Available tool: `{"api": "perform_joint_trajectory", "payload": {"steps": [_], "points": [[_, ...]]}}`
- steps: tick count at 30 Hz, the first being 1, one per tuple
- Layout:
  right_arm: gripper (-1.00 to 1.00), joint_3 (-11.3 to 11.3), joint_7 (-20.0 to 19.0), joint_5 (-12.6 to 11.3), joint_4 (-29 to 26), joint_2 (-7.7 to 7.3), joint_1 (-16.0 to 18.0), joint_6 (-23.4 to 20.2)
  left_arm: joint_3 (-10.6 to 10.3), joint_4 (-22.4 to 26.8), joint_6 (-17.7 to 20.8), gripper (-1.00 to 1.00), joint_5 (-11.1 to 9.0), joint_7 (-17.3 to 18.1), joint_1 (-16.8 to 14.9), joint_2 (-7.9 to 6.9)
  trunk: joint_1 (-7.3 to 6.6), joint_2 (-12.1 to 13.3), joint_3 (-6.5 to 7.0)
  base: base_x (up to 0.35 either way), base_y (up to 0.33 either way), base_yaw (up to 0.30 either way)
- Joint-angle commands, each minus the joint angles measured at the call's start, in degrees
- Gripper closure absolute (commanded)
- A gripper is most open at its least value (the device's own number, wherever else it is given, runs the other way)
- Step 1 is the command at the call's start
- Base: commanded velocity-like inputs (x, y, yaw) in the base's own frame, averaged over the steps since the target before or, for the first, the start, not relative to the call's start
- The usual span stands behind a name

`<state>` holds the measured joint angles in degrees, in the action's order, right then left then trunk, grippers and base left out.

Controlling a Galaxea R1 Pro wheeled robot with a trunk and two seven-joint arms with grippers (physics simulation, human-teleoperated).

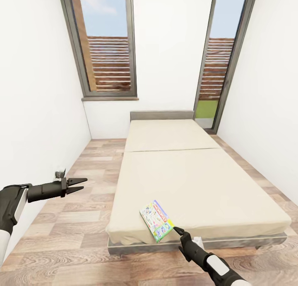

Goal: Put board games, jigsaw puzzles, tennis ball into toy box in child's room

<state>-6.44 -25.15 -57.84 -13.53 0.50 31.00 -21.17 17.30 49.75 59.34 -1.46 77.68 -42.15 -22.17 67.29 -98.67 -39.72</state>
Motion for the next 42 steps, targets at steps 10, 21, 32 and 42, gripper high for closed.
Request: {"api": "perform_joint_trajectory", "payload": {"steps": [10, 21, 32, 42], "points": [[-1.0, -0.19, -5.7, 0.02, -1.03, 0.11, 0.02, -0.48, 0.06, 0.0, 0.48, -1.0, -0.13, 0.11, -0.03, -0.12, 2.2, -4.05, -1.85, 0.0, 0.0, 0.0], [-1.0, -0.12, -8.03, 0.09, -1.06, 0.11, 0.02, -0.45, 0.01, 0.0, 0.34, -1.0, -0.13, 0.11, 0.01, 0.0, 4.61, -8.46, -3.83, 0.0, 0.0, 0.0], [-1.0, -0.14, -8.08, 0.1, -1.06, 0.18, 0.02, -0.45, -0.07, 0.0, 0.26, -1.0, -0.13, 0.11, 0.0, 0.07, 7.03, -12.87, -5.8, 0.0, 0.0, 0.0], [-1.0, -0.11, -8.16, 0.09, -1.06, 0.37, 0.02, -0.45, -0.07, 0.0, 0.19, -1.0, -0.13, 0.11, -0.02, -0.05, 9.23, -16.88, -7.6, 0.0, 0.0, 0.0]]}}
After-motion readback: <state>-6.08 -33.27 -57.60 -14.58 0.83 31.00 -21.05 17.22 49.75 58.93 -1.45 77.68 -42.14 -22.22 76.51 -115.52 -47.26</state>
